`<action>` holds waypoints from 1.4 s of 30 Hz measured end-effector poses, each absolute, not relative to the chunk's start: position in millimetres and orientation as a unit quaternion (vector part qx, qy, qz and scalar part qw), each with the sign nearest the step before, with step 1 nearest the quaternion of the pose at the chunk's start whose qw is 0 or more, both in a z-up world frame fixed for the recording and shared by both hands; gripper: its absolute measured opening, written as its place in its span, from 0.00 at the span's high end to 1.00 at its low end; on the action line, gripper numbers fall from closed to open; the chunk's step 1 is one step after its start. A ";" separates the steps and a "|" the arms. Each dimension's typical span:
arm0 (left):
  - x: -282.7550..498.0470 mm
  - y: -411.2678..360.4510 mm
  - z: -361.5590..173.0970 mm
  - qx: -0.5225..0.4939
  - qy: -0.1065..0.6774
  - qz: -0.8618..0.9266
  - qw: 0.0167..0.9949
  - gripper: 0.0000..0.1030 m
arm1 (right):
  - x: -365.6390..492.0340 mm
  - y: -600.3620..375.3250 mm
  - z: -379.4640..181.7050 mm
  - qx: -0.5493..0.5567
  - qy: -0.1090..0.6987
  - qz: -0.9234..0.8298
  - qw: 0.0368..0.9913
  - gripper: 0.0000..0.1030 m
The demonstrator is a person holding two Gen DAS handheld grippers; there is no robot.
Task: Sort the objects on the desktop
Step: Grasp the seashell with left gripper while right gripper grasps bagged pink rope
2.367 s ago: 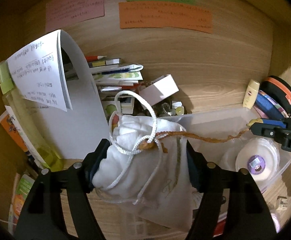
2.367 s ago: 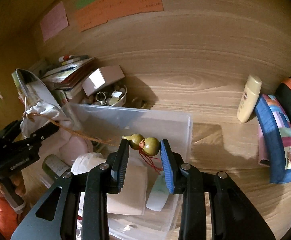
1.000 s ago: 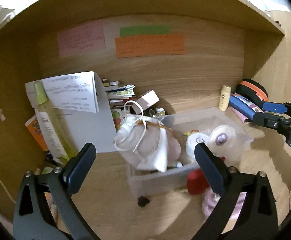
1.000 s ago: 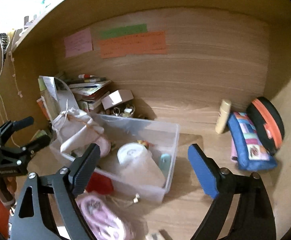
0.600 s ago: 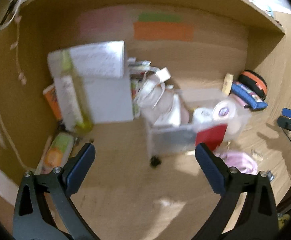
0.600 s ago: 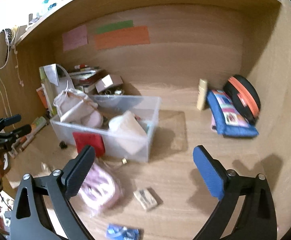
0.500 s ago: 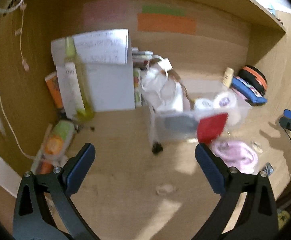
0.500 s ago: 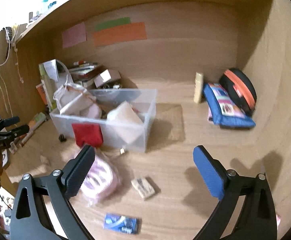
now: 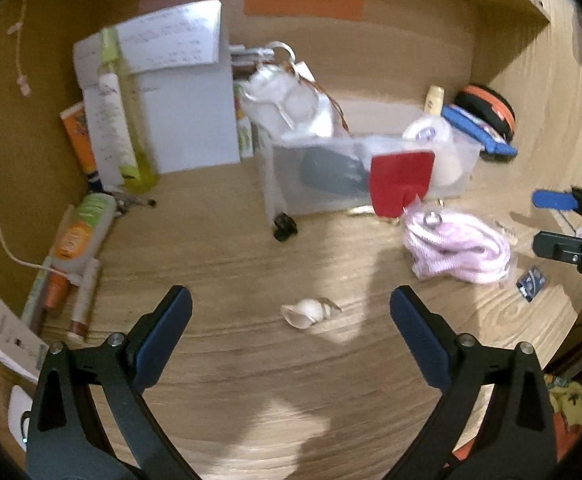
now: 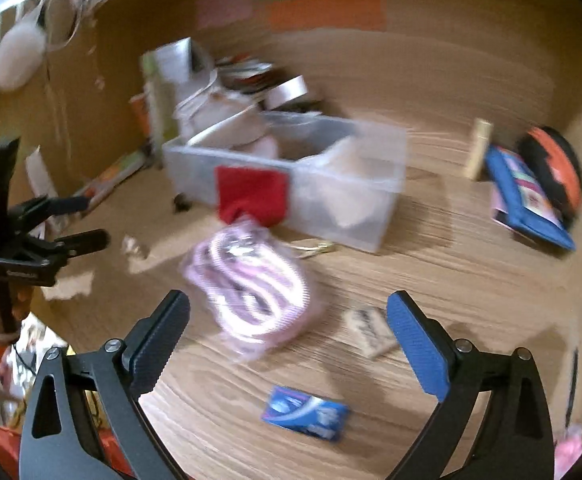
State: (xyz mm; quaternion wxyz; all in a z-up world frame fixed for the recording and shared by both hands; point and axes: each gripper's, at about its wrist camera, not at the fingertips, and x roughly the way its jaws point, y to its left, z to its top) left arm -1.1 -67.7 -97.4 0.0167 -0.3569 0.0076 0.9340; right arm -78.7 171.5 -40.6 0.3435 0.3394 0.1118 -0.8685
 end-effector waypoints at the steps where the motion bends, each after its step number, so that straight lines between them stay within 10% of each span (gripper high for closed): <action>1: -3.1 -65.0 -100.6 -0.363 0.011 0.932 0.020 0.06 | -80.8 164.7 -42.8 0.344 0.121 -0.863 0.350 0.04; 20: -30.4 -61.6 -126.4 -0.428 0.014 0.903 0.032 0.62 | -112.5 98.8 -78.8 0.410 0.241 -0.783 0.401 0.05; 28: -22.9 -60.4 -124.8 -0.419 0.011 0.907 0.035 0.62 | -105.1 90.9 -83.0 0.394 0.269 -0.784 0.397 0.38; 42: -13.5 -56.8 -93.4 -0.364 -0.019 0.930 0.046 0.62 | -96.1 117.6 -44.3 0.396 0.160 -0.800 0.422 0.47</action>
